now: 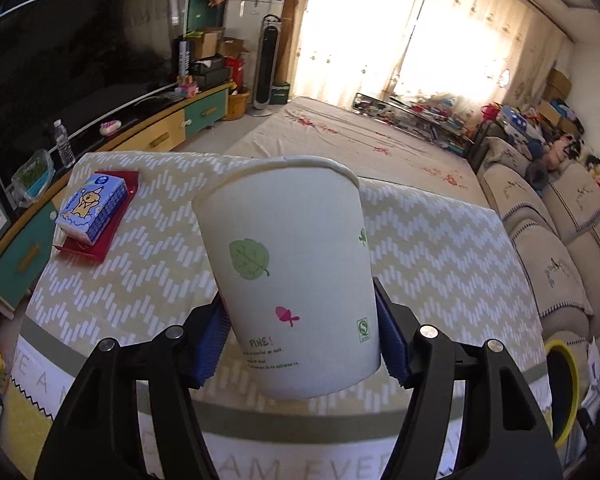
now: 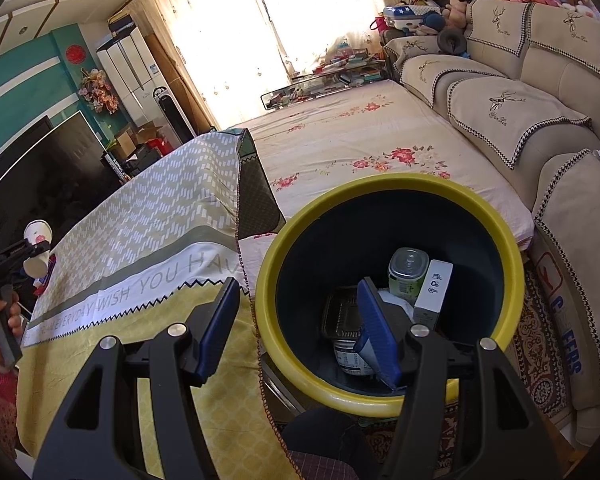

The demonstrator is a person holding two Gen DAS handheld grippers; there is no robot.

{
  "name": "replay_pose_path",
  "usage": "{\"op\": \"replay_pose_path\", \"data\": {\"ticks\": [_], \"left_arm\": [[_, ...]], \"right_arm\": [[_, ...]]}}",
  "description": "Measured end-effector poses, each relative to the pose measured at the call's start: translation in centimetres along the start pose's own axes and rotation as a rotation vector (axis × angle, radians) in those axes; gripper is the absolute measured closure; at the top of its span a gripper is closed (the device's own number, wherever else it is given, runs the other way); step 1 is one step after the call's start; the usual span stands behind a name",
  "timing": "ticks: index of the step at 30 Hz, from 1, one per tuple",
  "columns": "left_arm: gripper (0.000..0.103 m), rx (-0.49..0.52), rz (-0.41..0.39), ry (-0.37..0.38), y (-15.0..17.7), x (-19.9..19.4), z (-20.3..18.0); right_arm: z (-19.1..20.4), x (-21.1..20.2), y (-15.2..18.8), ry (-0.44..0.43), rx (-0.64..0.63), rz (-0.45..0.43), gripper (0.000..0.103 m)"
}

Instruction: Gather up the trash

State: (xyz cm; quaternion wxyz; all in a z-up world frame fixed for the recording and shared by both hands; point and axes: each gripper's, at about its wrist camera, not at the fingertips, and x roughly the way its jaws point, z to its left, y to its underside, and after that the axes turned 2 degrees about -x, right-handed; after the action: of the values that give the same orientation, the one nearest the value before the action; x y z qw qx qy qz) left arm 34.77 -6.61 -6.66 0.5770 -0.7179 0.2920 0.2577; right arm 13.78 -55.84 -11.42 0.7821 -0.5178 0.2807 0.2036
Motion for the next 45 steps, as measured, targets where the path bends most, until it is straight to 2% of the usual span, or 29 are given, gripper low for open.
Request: {"op": "replay_pose_path", "data": {"ticks": [3, 7, 13, 20, 26, 31, 35, 38, 41, 42, 45], "left_arm": [[0.038, 0.09, -0.007, 0.082, 2.3, -3.4, -3.5], [0.038, 0.201, 0.025, 0.215, 5.5, -6.8, -9.7], [0.038, 0.361, 0.089, 0.4, 10.1, -9.5, -20.8], [0.038, 0.532, 0.159, 0.503, 14.5, -9.5, -33.4], [0.038, 0.613, 0.238, 0.515, 17.2, -5.6, -40.3], [0.041, 0.623, 0.281, 0.476, 17.6, -1.1, -42.7], [0.038, 0.576, 0.276, 0.491, 16.7, -1.1, -41.6], [0.032, 0.56, 0.218, 0.503, 15.8, -3.2, -39.6], [0.015, 0.538, 0.13, 0.501, 15.0, -6.5, -36.2], [0.01, 0.532, 0.098, 0.497, 14.6, -7.7, -35.1], [0.005, 0.515, -0.002, 0.468, 13.9, -11.6, -30.5]], "right_arm": [[-0.4, -1.1, 0.0, 0.006, 0.006, -0.019, 0.045], [-1.5, -2.8, 0.3, 0.022, 0.024, -0.045, 0.041], [-4.3, -5.7, 0.6, 0.058, 0.059, -0.092, 0.041], [-9.2, -8.9, 1.3, 0.126, 0.125, -0.143, 0.04], [-12.8, -9.5, 2.1, 0.129, 0.193, -0.152, 0.04], [-14.5, -9.2, 2.7, 0.114, 0.221, -0.142, 0.04], [-14.9, -9.2, 2.8, 0.116, 0.228, -0.142, 0.04], [-14.2, -9.0, 2.8, 0.113, 0.22, -0.133, 0.039], [-12.9, -8.7, 2.7, 0.095, 0.187, -0.123, 0.038], [-12.2, -8.7, 2.5, 0.091, 0.169, -0.119, 0.035], [-9.2, -8.7, 2.1, 0.078, 0.085, -0.102, 0.026]]}}
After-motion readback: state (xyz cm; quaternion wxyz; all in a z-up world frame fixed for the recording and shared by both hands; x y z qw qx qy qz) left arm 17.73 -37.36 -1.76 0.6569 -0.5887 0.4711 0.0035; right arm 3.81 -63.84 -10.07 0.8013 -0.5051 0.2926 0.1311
